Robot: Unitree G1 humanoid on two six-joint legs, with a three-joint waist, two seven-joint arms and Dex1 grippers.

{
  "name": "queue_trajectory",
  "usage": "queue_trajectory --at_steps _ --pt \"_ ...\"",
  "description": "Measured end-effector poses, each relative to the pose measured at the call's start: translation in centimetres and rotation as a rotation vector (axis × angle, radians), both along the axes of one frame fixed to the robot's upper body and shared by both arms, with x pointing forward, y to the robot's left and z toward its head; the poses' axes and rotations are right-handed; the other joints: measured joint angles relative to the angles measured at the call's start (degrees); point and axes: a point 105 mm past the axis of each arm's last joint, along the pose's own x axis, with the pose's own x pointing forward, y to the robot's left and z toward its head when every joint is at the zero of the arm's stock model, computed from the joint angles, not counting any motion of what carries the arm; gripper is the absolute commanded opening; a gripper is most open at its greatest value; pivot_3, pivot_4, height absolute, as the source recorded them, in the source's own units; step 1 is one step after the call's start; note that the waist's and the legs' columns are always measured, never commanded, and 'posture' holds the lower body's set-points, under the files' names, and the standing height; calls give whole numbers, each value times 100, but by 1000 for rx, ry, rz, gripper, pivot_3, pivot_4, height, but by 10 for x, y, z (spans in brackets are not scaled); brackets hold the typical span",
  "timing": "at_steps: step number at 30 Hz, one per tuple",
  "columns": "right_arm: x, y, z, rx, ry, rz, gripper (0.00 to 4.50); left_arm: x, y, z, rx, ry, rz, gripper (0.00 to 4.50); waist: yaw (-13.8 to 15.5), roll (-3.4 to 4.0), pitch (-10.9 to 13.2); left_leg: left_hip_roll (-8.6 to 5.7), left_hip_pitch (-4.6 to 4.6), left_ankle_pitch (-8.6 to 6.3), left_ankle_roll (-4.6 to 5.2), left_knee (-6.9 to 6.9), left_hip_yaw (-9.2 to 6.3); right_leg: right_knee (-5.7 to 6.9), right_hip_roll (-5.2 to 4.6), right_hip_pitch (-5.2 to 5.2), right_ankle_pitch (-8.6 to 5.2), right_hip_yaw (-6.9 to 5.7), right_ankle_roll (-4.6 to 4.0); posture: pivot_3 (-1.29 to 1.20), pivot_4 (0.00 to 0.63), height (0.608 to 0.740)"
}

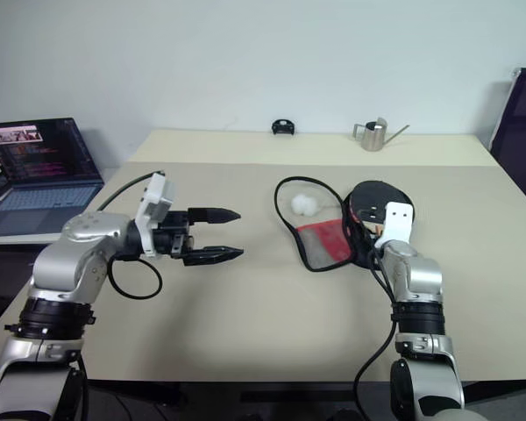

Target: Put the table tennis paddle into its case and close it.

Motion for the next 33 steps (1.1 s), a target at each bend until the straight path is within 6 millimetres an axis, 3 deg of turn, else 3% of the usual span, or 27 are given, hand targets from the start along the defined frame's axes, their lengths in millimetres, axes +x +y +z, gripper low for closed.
queue_trajectory --at_steps 7,16,22,29,33 --pt "5 2 -3 21 -5 -24 1140 0 0 0 0 0 1 4500 -2 -9 -6 0 22 0 1 1 1 5 0 17 0 2 0 0 150 740" --pt "13 13 -2 25 -18 -39 4028 0 0 0 0 -2 1 4500 -42 -9 -6 2 31 -1 2 1 4 31 2 13 -1 8 -1 0 150 740" --pt "11 29 2 53 -15 -3 4028 0 1 -2 0 3 3 4500 -68 -8 -5 2 28 0 2 1 3 37 2 6 -1 9 -2 0 150 740" --pt "-7 38 52 63 -178 61 4028 3 3 -6 -8 11 44 4500 -75 -7 -5 2 18 -2 4 0 -1 33 2 0 -1 7 -2 0 150 740" --pt "-25 36 51 26 -185 154 4028 14 4 -10 -15 -3 134 4500 -47 -8 -5 0 20 -9 16 0 -1 33 2 2 -1 6 -2 0 150 740"
